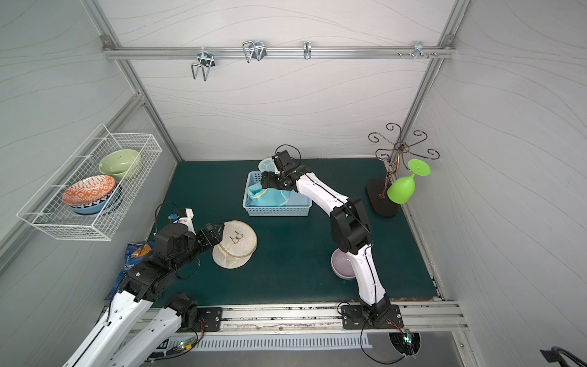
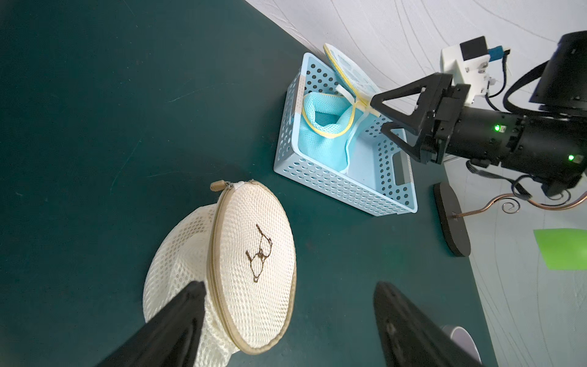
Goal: Turn the laundry bag inside out
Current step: Pick up the laundry bag and place it in the bin.
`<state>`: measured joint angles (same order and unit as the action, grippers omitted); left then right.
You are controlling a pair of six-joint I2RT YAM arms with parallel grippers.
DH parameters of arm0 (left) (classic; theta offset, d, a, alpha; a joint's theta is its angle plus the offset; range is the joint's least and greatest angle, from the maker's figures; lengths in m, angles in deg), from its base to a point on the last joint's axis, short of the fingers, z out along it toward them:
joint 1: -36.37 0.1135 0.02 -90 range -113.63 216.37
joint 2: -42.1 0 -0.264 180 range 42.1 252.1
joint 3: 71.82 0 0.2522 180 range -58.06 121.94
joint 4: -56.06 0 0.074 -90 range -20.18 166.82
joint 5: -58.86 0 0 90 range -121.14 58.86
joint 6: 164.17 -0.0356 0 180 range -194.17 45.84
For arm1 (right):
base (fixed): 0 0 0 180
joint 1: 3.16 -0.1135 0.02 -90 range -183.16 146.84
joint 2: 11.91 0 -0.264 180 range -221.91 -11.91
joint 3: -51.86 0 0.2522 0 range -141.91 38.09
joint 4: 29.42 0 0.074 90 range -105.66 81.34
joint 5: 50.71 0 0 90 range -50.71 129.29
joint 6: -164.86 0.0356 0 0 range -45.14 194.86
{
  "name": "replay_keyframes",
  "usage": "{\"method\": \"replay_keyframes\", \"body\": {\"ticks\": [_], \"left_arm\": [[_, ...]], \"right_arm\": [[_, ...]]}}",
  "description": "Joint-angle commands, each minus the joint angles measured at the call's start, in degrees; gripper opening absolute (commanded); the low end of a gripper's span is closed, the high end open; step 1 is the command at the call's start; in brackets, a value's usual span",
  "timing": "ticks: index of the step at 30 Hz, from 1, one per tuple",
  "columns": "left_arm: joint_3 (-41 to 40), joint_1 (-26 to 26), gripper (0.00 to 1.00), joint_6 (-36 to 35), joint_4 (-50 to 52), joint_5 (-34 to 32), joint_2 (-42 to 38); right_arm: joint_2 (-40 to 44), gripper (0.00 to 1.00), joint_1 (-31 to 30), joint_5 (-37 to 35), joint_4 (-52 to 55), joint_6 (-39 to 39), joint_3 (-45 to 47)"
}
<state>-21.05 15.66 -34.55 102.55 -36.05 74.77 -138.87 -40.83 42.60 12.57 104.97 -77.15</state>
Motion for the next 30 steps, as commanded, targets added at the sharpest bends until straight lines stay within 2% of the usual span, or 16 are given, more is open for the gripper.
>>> {"method": "replay_keyframes", "body": {"ticks": [1, 5, 9, 12, 14, 15, 17, 19, 20, 22, 26, 30], "left_arm": [[1.68, 0.22, 0.87, -0.94, -2.21, 1.3, -0.15], [1.67, 0.2, 0.87, -1.38, -2.63, 1.39, 0.29], [1.79, 0.23, 0.87, -1.3, -3.17, 1.9, 0.86], [2.05, 0.17, 0.87, -1.48, -2.94, 2.36, 1.3], [2.25, 0.23, 0.87, -1.55, -2.66, 2.27, 1.34], [2.19, 0.23, 0.87, -1.71, -2.65, 2.27, 1.35], [2.33, 0.23, 0.87, -1.65, -2.59, 2.33, 1.33], [2.42, 0.18, 0.87, -1.65, -2.6, 2.84, 1.64], [2.58, 0.23, 0.87, -1.59, -2.46, 2.97, 1.89], [2.79, 0.19, 0.87, -1.52, -2.55, 3.49, 2.12], [2.54, 0.23, 0.88, -0.66, -3.37, 4.47, 1.7], [3.45, 0.23, 0.89, 0.1, -4.39, 6.84, 2.01]], "right_arm": [[-3.57, 0.87, 2.54, 0.29, 6.13, 2.15, -4.79], [-3.45, 0.92, -0.45, 1.51, 4.2, -2.24, -3.13], [-5.82, 0.94, -2.22, 1.73, 4.43, -2.31, -4.71], [-8.01, 0.93, -2.28, 1.79, 5.75, -1.49, -6.94], [-9.58, 0.89, -2.37, 2.04, 7.09, -1.46, -8.97], [-10.2, 0.84, -2.53, 1.73, 7.86, -1.53, -9.84], [-10.32, 0.66, -2.56, 1.25, 8.55, -1.63, -10.14], [-9.21, 0.36, -2.42, 0.05, 8.17, -1.61, -8.7], [-8.35, 0.26, -2.31, 0.0, 7.19, -1.66, -7.56], [-6.21, 0.0, -1.82, -0.19, 5.81, -1.79, -5.24], [-1.16, 0.0, -0.4, -0.38, 3.42, -5.02, -2.01], [5.49, 0.0, 1.32, 2.25, -0.53, -11.68, 0.94]]}}
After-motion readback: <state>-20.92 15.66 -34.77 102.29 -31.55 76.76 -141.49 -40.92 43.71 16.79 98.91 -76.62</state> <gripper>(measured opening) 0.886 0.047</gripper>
